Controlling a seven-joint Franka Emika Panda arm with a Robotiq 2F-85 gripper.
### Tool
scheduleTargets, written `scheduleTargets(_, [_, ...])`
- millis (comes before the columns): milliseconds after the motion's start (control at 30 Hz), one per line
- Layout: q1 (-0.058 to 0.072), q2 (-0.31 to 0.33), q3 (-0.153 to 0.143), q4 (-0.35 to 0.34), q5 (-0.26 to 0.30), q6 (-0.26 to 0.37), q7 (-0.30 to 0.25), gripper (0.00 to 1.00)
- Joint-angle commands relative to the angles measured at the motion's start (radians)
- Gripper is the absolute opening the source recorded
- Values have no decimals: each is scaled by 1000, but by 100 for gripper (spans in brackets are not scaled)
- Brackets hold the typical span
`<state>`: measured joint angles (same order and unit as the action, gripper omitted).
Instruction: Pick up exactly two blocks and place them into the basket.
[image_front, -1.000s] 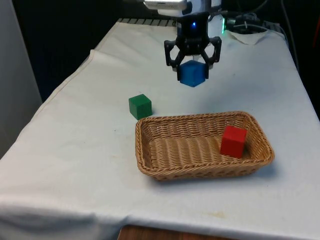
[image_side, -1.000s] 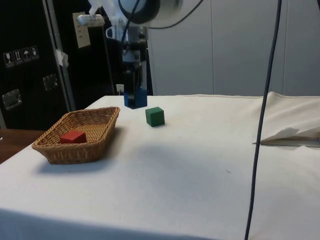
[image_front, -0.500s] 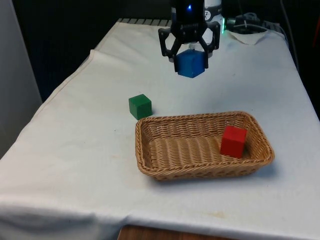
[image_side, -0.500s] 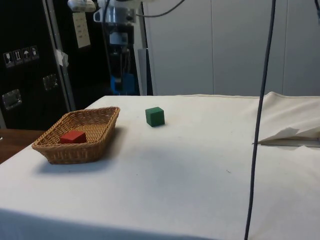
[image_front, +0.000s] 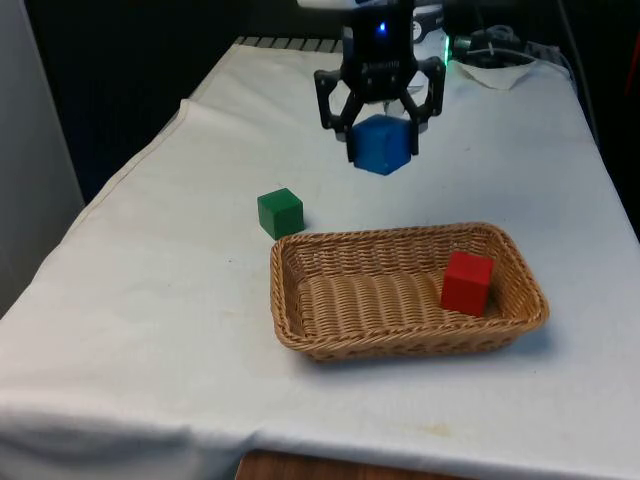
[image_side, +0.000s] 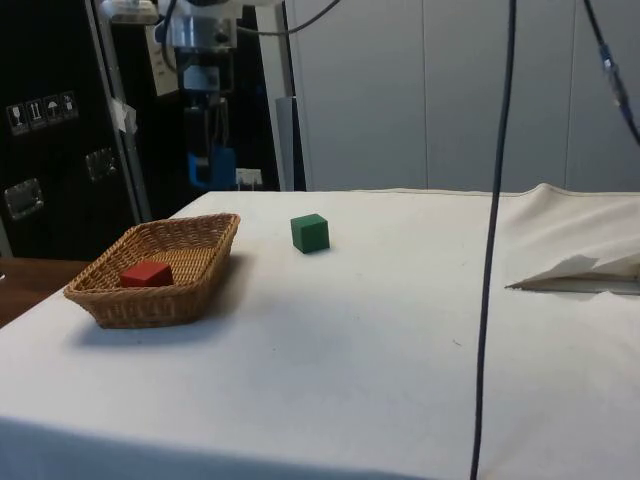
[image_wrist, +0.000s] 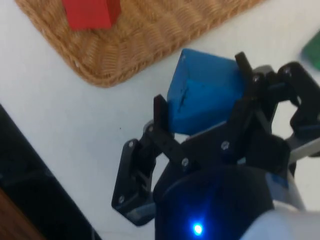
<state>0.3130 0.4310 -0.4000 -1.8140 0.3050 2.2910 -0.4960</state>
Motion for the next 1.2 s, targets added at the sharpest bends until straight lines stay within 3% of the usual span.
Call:
scheduleTargets(0, [-8,20,6,21,10,-7,-8,43])
scheduleTargets(233, [-16,122,6,123,17,-6,-10,43])
scheduleTargets(267, [-8,119,-1,117,10,1,-3,43])
scheduleTargets(300, [-17,133,5,135,18,-7,-10,43])
scheduleTargets(500, [-15,235,4,229,19,2,-3,43])
scheduleTargets(567, [-11,217,-1,213,15,3,-2,43])
scheduleTargets(600, [-14,263,4,255,18,4,-1,43])
scheduleTargets(767, [-16,334,6,319,25,9,-6,43])
scheduleTargets(833, [-11,338,0,323,21,6,-1,43])
scheduleTargets(1133, [-16,403,25,333,31,52,-22,43])
scheduleTargets(1167, [-10,399,17,331,23,44,-13,43])
